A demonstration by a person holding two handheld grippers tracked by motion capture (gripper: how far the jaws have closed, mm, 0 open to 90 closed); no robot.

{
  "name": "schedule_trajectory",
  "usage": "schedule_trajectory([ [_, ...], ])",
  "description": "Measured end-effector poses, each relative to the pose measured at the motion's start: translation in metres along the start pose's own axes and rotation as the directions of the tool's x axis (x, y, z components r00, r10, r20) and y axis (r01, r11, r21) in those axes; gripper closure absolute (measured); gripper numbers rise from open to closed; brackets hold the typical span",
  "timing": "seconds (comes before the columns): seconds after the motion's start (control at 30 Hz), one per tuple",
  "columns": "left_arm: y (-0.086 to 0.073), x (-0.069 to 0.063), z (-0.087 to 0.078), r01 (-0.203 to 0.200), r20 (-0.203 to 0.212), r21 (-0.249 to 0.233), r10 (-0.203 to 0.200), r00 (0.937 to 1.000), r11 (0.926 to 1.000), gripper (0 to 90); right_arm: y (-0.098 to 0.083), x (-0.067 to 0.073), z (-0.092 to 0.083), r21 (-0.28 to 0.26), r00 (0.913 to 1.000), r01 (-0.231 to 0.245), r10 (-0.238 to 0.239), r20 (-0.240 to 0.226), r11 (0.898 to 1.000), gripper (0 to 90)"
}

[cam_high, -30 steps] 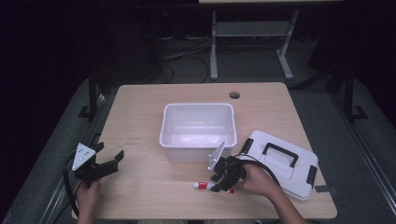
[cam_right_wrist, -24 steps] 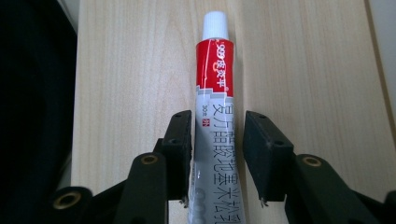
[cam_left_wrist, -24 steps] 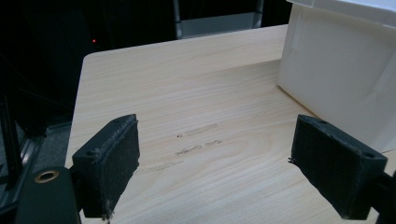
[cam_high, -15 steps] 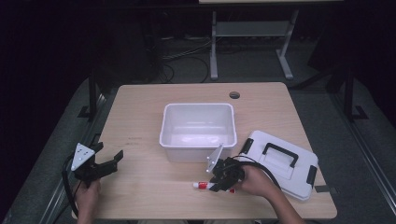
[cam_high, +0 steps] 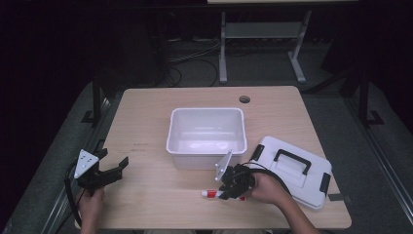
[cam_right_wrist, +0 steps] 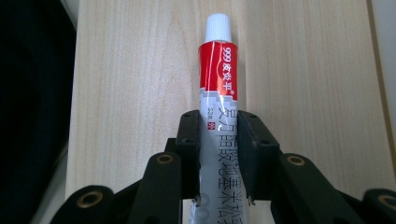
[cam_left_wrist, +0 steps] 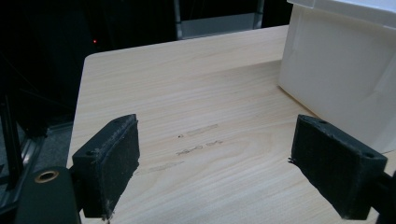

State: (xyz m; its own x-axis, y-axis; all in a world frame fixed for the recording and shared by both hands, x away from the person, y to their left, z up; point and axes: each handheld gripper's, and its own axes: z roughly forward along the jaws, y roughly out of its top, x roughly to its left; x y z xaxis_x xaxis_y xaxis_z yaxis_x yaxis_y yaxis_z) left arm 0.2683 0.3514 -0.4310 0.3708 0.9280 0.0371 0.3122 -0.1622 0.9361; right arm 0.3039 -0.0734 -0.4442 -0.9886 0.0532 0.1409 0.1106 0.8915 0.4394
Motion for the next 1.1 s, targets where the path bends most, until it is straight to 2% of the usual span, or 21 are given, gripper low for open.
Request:
schedule_trajectory([
  [0.57,0.0,0.0,0.0,-0.004,-0.002,0.001,0.004,1.0,1.0,14.7,0.006,0.006,-0.019,-0.054,0.9997,0.019,-0.02,-0.016,0.998,71.2],
  [1.1,0.0,0.001,-0.001,0.002,-0.003,-0.001,-0.002,1.0,1.0,14.7,0.03,0.016,-0.06,-0.091,0.9977,0.067,-0.067,0.01,0.994,71.2],
])
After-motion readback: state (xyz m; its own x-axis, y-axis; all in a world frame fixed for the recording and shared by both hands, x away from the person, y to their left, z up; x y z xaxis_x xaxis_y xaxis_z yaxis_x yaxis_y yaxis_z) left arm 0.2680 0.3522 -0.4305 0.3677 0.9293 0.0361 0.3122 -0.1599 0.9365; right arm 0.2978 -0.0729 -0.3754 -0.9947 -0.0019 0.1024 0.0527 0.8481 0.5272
